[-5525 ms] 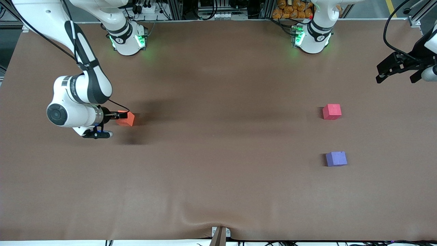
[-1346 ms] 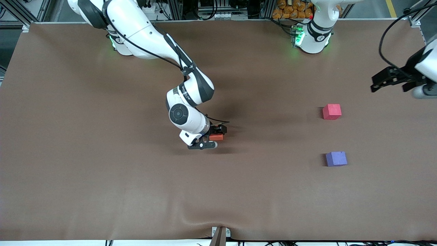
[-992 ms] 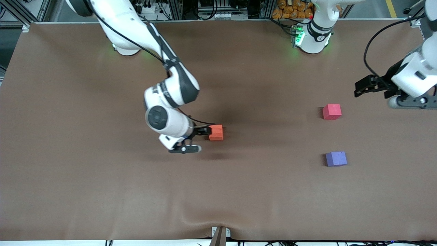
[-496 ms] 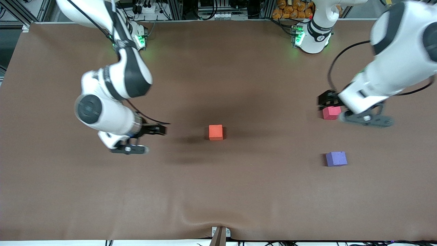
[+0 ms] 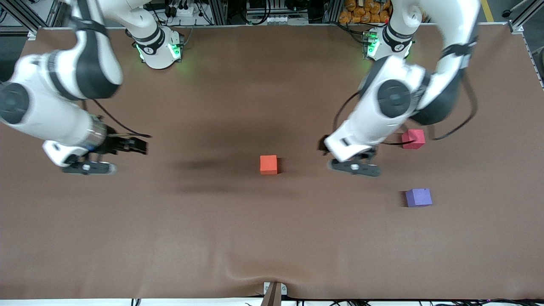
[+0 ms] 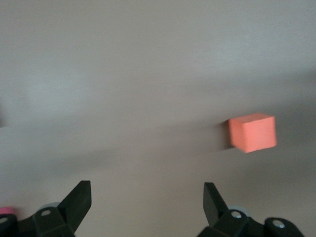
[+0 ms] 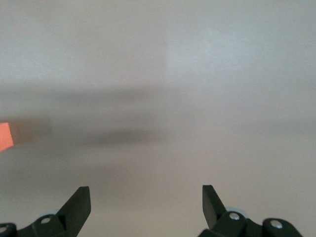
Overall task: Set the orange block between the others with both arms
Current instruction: 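Grasp the orange cube with the left gripper while the right gripper retracts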
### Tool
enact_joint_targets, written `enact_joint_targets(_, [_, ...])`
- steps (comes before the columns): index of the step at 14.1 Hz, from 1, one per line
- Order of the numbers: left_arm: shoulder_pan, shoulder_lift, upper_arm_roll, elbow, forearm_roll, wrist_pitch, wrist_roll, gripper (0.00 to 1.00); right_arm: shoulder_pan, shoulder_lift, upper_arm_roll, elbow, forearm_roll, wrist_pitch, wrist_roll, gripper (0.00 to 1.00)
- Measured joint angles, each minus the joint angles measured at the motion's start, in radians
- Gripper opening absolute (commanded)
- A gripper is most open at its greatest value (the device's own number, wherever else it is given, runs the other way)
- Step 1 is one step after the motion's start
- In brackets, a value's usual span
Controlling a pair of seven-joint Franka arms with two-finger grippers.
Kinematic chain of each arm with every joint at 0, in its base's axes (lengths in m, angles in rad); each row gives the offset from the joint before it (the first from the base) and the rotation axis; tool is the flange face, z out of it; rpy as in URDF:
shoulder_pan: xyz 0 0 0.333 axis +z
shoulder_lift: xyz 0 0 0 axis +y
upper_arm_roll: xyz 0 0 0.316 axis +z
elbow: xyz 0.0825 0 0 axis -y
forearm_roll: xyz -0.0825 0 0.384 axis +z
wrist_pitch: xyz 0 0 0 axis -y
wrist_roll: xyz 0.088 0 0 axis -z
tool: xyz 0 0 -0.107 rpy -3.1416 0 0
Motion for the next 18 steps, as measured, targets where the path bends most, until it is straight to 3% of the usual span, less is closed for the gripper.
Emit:
enact_joint_targets(5, [-0.124,0.218,0.001,0.15,0.0,0.134,-0.181,1.0,-0.072,-0.107,-0.001,-0.032,-0.082,-0.068,-0.036,1.0])
enact_joint_targets(10, [-0.197,0.335,0.004,0.183,0.0,0.234,-0.348,1.0,-0.093,-0.14,0.017,0.091,-0.097,-0.213,-0.035,1.0])
enact_joint_targets(12, [-0.227,0.36,0.008,0.186,0.0,0.255,-0.431,1.0,-0.178,-0.141,0.093,0.137,-0.098,-0.257,-0.035,1.0])
enact_joint_targets(16, [-0.253,0.392,0.016,0.189,0.0,0.268,-0.484,1.0,-0.414,-0.141,0.332,0.167,-0.1,-0.31,-0.036,1.0])
enact_joint_targets(18, [-0.271,0.407,0.033,0.19,0.0,0.281,-0.488,1.0,-0.484,-0.148,0.397,0.174,-0.104,-0.322,-0.036,1.0])
